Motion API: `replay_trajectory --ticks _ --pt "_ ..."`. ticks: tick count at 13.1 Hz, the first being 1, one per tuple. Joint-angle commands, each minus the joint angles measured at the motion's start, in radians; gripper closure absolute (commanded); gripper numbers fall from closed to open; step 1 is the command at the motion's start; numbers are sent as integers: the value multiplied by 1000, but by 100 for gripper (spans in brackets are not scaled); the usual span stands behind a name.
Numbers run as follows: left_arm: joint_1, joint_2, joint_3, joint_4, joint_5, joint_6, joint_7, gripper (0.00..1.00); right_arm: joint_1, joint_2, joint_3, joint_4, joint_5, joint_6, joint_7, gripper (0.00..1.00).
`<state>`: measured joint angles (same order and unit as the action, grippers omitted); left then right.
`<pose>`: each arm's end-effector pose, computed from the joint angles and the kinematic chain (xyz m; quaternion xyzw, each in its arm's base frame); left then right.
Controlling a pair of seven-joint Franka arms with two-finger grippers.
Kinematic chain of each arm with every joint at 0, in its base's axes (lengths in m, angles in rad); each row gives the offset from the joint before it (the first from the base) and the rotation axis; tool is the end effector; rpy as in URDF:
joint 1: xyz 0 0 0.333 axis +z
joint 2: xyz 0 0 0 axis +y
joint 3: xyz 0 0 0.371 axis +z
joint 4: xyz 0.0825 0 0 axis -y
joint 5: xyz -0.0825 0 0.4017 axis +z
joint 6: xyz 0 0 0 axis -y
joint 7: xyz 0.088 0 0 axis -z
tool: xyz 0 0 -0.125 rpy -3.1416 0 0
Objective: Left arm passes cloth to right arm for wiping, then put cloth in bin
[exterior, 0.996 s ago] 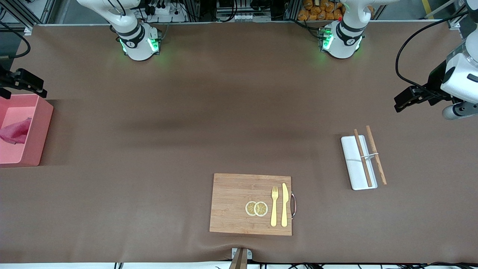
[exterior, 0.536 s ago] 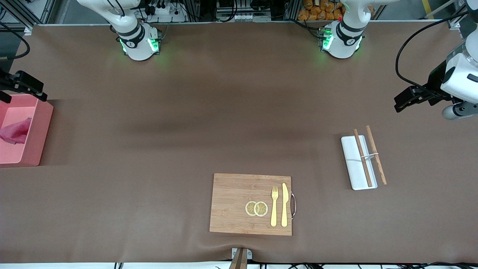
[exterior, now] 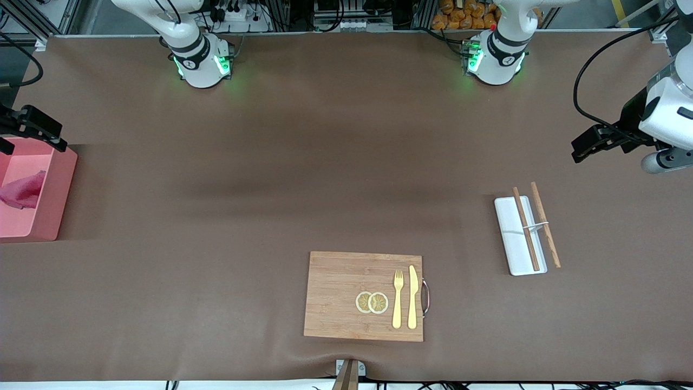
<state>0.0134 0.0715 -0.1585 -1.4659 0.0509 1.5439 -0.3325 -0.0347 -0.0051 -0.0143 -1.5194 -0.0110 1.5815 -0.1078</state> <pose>0.5913 -0.0758 0.6692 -0.9953 -0.0945 -0.0083 0.0184 0.5724 -0.0295 0.6907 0.9990 0.0293 0.0331 0.0081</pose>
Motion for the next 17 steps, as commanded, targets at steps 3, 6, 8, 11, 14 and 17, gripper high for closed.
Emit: replay_trajectory --ticks 3,6,8,11,14,17 --pt "5 -19 2 -7 -16 -7 -2 0 -17 -13 10 -19 5 0 14 0" --pt "5 -19 2 -5 -14 -10 4 0 -19 -13 10 -21 6 -9 17 0" --pt "4 -18 2 -2 -8 -10 18 0 -19 -13 10 -21 14 -9 54 0" --pt "2 -30 -6 -8 -8 -59 21 0 -16 -13 10 -21 14 -9 56 0" --pt "2 -27 -7 4 -3 -70 62 0 -20 -12 8 -21 14 -9 56 0" --pt "4 -33 -7 1 -14 -70 158 0 -21 -10 8 -21 14 -9 54 0"
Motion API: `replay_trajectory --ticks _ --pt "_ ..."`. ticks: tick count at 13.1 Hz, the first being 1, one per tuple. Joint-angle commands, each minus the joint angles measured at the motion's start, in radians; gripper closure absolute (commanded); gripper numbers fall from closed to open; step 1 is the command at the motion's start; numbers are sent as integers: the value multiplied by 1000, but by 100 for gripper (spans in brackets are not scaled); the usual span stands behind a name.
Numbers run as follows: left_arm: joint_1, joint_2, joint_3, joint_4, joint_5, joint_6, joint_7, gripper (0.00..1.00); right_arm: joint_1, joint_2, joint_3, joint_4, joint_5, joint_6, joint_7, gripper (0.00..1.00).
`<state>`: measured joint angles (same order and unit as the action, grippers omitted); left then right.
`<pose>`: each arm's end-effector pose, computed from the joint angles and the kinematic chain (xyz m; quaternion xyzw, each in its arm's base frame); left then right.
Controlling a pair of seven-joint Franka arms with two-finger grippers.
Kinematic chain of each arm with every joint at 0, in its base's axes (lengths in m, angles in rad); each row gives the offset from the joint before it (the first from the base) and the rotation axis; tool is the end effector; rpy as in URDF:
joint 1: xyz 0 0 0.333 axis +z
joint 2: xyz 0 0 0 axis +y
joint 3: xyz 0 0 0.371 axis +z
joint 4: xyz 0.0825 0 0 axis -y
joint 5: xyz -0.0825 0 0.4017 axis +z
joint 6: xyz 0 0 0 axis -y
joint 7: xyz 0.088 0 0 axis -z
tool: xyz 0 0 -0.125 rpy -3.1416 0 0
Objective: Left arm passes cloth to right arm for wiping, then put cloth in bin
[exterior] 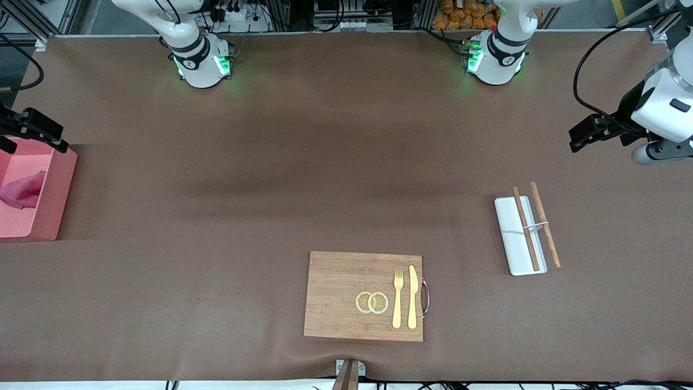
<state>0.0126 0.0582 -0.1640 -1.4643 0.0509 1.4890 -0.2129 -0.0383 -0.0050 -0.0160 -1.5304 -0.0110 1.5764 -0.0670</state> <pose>0.5795 -0.0782 0.6730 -0.9991 -0.0325 0.0124 0.0233 0.5715 -0.0325 0.6847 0.9996 0.0062 0.0251 0.0070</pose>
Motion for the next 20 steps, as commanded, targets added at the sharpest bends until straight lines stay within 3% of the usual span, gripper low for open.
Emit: replay_trajectory --ticks 1,5,10,20 --pt "4 -23 0 -4 -14 -7 40 0 -17 -9 10 -11 14 -4 13 0" --pt "6 -84 1 -108 -16 85 21 0 -17 -1 10 -10 14 -3 13 0" --pt "7 -58 11 -53 -11 80 26 0 -20 8 8 -8 14 -3 -2 0" --pt "33 -60 18 -53 -16 17 44 0 -29 13 7 -10 14 -9 -4 0"
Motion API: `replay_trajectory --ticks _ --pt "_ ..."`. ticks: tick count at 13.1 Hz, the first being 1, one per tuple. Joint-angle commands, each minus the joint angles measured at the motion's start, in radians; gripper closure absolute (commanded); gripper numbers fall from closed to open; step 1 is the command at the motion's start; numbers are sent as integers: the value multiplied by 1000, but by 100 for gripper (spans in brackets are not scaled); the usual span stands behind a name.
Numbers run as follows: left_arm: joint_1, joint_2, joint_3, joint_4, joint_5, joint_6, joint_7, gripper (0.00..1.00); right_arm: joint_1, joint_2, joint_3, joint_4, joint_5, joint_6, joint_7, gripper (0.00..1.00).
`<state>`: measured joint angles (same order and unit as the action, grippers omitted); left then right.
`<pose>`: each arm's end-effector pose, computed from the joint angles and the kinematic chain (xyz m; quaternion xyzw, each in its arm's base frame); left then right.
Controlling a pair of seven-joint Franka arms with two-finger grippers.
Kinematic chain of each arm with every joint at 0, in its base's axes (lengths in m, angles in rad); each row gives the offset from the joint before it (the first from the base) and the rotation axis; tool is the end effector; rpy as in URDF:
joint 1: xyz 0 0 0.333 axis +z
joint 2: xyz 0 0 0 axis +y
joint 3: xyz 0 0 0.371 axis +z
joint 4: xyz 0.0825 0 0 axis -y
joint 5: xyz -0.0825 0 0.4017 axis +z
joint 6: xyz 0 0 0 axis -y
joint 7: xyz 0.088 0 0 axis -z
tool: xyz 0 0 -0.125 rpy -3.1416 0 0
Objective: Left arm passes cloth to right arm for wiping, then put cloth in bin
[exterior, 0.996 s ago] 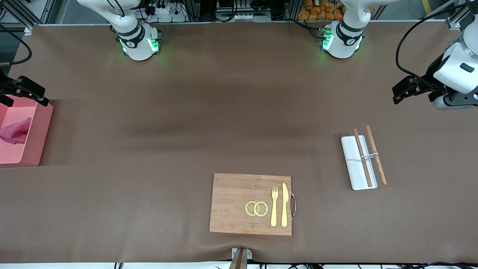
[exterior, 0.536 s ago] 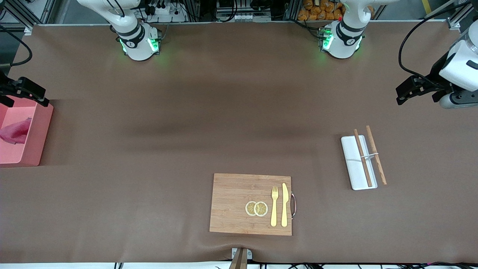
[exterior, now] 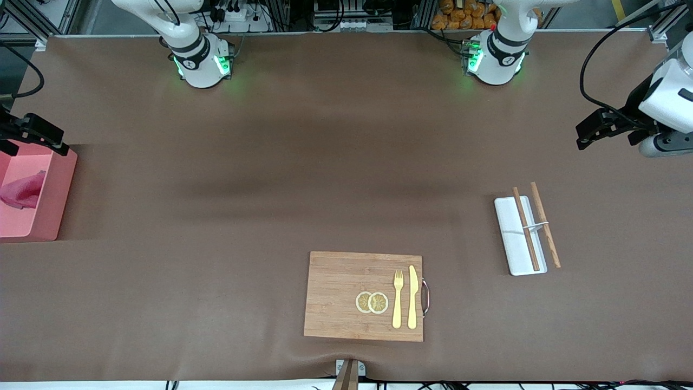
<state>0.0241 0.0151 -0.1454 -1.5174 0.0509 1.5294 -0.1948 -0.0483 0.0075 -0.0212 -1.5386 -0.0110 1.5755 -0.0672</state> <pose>0.5706 -0.0622 0.6755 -0.9990 -0.0378 -0.0024 0.0243 0.5750 -0.0413 0.6734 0.9999 -0.0012 0.0143 0.0066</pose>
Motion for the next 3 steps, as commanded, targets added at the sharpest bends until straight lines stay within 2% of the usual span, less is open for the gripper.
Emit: replay_trajectory --ticks 1,3 --pt "23 -18 0 0 -16 -25 26 0 -22 0 12 0 14 -14 -3 0" --pt "23 -20 0 0 -17 -41 35 0 -19 5 12 0 14 -14 -3 0"
